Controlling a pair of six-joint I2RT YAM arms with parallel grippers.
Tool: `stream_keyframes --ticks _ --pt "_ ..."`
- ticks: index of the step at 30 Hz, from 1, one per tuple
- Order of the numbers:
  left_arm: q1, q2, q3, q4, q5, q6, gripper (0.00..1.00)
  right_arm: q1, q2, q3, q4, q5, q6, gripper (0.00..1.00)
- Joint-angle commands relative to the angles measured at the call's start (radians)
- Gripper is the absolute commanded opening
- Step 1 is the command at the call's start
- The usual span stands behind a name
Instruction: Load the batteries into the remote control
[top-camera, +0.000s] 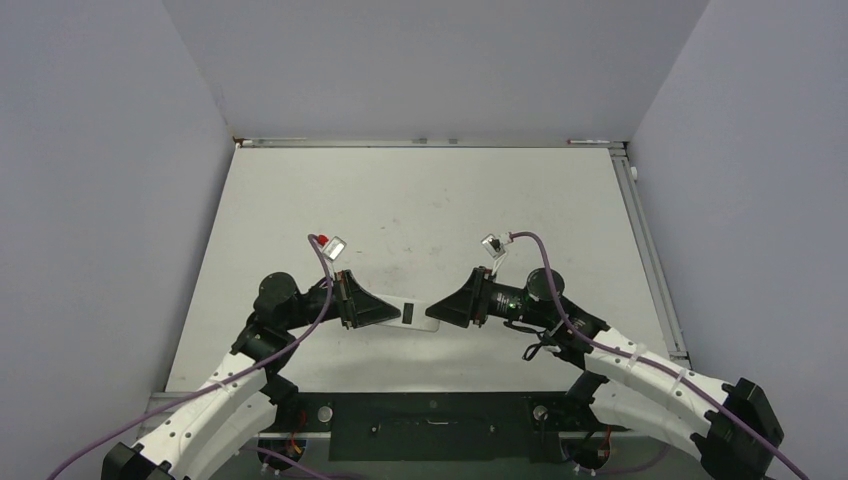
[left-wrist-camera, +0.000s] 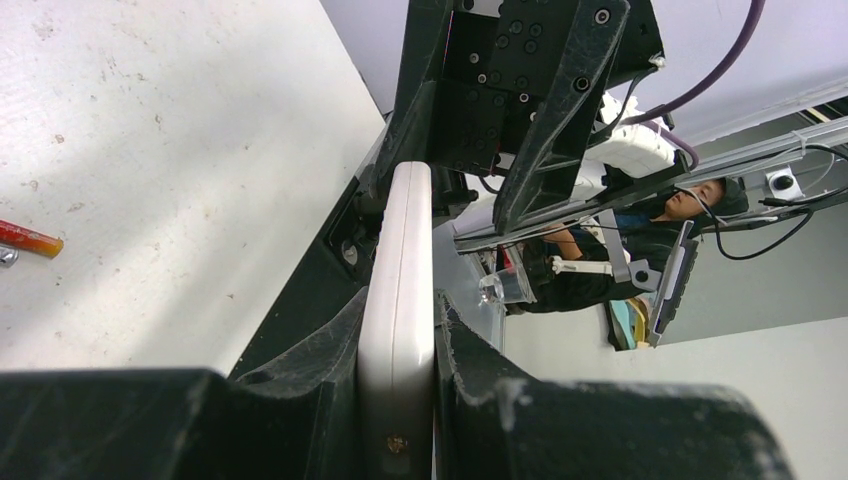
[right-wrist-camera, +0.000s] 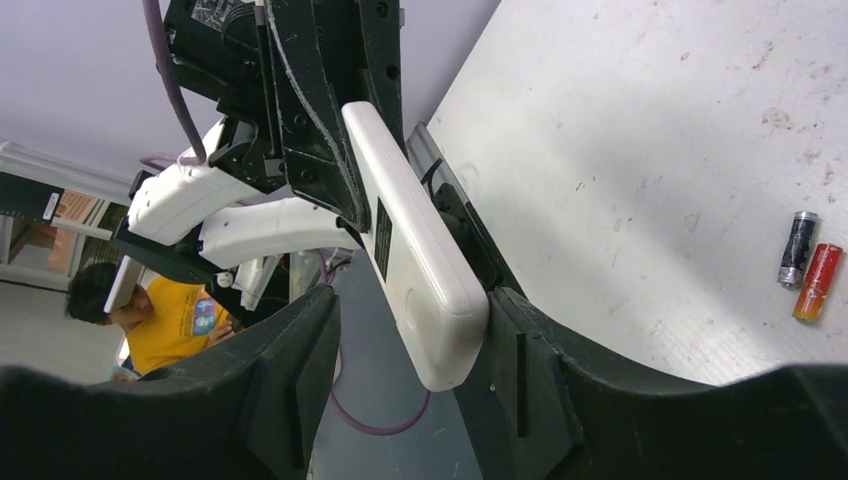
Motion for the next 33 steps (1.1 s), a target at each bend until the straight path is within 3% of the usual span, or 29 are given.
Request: stream_keyframes --ticks 1,6,15,23,33 --pt "0.008 -0.015 0.039 -0.001 -0.019 0.000 0.00 0.033 0.022 0.000 0.091 0.057 0.009 0.54" --pt "0.011 -0.022 0.041 -0.009 -0.020 -0.003 0.00 0.060 0.036 0.004 0.092 0.084 0.003 0.51" --pt "0.016 -0.023 0.043 -0.020 -0.023 -0.003 0.00 0.081 0.045 -0.005 0.103 0.103 0.009 0.37" --pt "0.019 -0.024 0.022 0.026 -0.031 -0.048 0.00 0.087 0.035 -0.052 0.212 0.101 0.060 0.09" --pt "0.052 0.002 -0.026 0.172 -0.017 -0.158 0.00 0.087 -0.017 -0.137 0.382 0.074 0.130 0.08"
